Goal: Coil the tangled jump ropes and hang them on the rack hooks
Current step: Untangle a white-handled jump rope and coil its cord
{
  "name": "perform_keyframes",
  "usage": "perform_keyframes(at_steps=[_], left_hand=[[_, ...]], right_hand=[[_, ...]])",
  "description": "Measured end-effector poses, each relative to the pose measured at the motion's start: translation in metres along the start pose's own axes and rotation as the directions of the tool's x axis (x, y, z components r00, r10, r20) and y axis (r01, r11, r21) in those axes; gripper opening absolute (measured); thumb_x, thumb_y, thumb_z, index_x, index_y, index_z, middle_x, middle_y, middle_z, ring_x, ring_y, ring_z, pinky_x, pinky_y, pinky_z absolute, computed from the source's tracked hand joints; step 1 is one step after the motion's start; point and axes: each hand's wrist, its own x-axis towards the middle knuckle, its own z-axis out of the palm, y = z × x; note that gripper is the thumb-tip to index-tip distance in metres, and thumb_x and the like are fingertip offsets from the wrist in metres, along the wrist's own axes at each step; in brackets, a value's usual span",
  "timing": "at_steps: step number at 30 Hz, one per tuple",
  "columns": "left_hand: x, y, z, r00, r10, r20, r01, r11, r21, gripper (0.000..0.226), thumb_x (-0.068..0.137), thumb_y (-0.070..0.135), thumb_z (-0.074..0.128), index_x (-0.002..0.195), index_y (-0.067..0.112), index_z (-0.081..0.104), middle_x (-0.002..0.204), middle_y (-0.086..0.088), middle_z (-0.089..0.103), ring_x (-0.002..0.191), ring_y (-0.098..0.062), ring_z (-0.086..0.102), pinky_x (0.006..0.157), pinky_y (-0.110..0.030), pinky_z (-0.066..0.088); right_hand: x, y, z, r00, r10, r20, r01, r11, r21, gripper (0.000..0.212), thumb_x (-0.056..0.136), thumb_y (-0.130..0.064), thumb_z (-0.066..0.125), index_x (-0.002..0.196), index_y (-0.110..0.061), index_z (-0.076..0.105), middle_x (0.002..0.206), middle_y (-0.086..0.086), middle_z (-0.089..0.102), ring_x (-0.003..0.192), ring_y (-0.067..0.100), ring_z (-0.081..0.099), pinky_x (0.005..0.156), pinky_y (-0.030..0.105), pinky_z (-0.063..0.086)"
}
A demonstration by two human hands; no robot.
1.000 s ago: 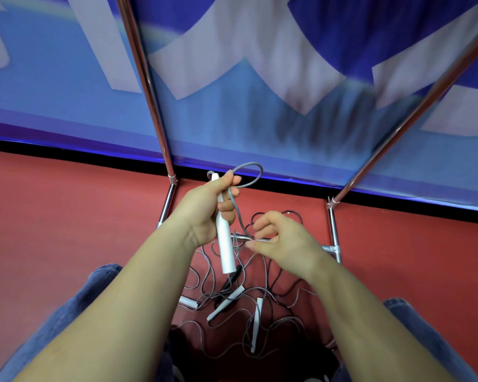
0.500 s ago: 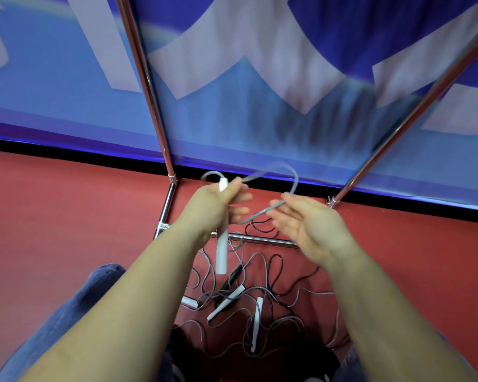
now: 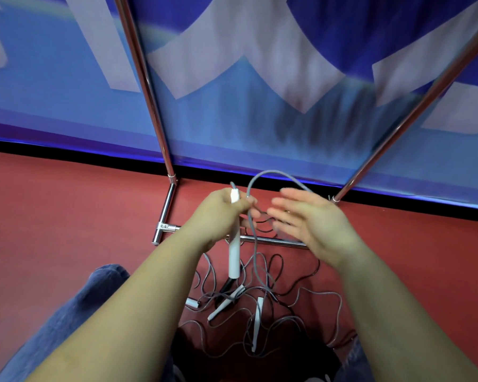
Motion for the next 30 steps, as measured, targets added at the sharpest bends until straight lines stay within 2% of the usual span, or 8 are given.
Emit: perform_keyframes(at_steps=[2,4,7,14,20,23,25,30], left_hand=[[0.0,0.004,-0.001,0.998,-0.028,-0.063,0.019,0.99,-0.142,0.014,0.098,0.013,0.051,0.087,0.012,0.06,0.062,0.002,0.07,0.052,-0.011,0.065,0.06,-0.027,0.053],[0.0,0.007,-0.003,0.994,-0.059,-0.089,0.034,0.967,-0.254,0.015,0.098,0.014,0.05,0.087,0.012,0.06,0.061,0.002,0.07,0.052,-0.011,0.066,0.057,-0.027,0.054],[0.002,0.008,-0.006,0.991,-0.082,-0.104,0.039,0.931,-0.362,0.016,0.099,0.017,0.049,0.088,0.014,0.06,0.063,0.003,0.071,0.055,-0.011,0.068,0.054,-0.026,0.056],[0.003,0.012,-0.008,0.99,-0.095,-0.101,0.038,0.885,-0.465,0.016,0.099,0.02,0.049,0.09,0.015,0.061,0.068,0.004,0.073,0.059,-0.011,0.07,0.049,-0.022,0.054],[0.003,0.012,-0.012,0.992,-0.073,-0.107,0.018,0.896,-0.444,0.015,0.099,0.021,0.049,0.092,0.016,0.062,0.076,0.002,0.074,0.066,-0.013,0.071,0.059,-0.026,0.057],[0.004,0.007,-0.011,0.987,0.003,-0.163,-0.036,0.979,-0.198,0.012,0.098,0.019,0.051,0.093,0.018,0.063,0.086,0.0,0.073,0.073,-0.015,0.067,0.071,-0.03,0.051],[0.001,0.003,-0.007,0.998,0.033,-0.056,-0.032,0.999,0.01,0.011,0.096,0.02,0.055,0.097,0.016,0.065,0.098,-0.005,0.072,0.083,-0.017,0.067,0.076,-0.029,0.05],[-0.006,-0.005,0.005,0.96,-0.059,0.275,-0.031,0.95,0.312,0.018,0.096,0.008,0.052,0.106,0.003,0.067,0.092,-0.002,0.068,0.079,-0.008,0.059,0.069,-0.005,0.044]], right_hand=[[0.001,0.014,0.0,0.993,-0.03,0.116,0.09,0.83,-0.551,0.021,0.088,-0.004,0.06,0.105,-0.016,0.059,0.087,-0.001,0.064,0.077,0.012,0.06,0.07,0.026,0.052],[0.002,0.028,0.002,0.973,0.077,0.218,0.119,0.642,-0.757,0.015,0.085,-0.008,0.065,0.093,-0.02,0.063,0.075,-0.006,0.061,0.069,0.009,0.055,0.071,0.026,0.048],[0.002,0.033,0.006,0.969,0.112,0.222,0.102,0.637,-0.764,0.014,0.085,-0.011,0.066,0.078,-0.023,0.065,0.073,0.0,0.064,0.069,0.015,0.057,0.07,0.032,0.049],[-0.002,0.03,0.013,0.929,0.167,0.332,0.108,0.734,-0.671,0.02,0.084,-0.003,0.06,0.084,-0.022,0.064,0.081,0.023,0.053,0.078,0.02,0.047,0.072,0.033,0.042],[-0.002,0.026,0.011,0.948,0.142,0.284,0.093,0.732,-0.675,0.017,0.09,-0.001,0.057,0.082,-0.016,0.057,0.073,0.003,0.06,0.063,0.01,0.057,0.059,0.017,0.048],[-0.001,0.017,0.008,0.989,0.026,0.143,0.044,0.886,-0.462,0.009,0.092,-0.01,0.058,0.084,-0.014,0.056,0.079,0.003,0.065,0.062,0.011,0.064,0.061,0.02,0.053],[0.0,0.009,0.007,0.999,0.007,0.038,-0.001,0.99,-0.142,0.007,0.092,-0.009,0.057,0.085,-0.011,0.058,0.079,0.004,0.067,0.063,0.013,0.069,0.059,0.022,0.056],[0.002,-0.002,0.001,0.993,0.095,-0.076,-0.058,0.918,0.394,0.01,0.093,-0.008,0.053,0.086,-0.008,0.06,0.067,0.002,0.071,0.062,0.012,0.071,0.05,0.021,0.055]])
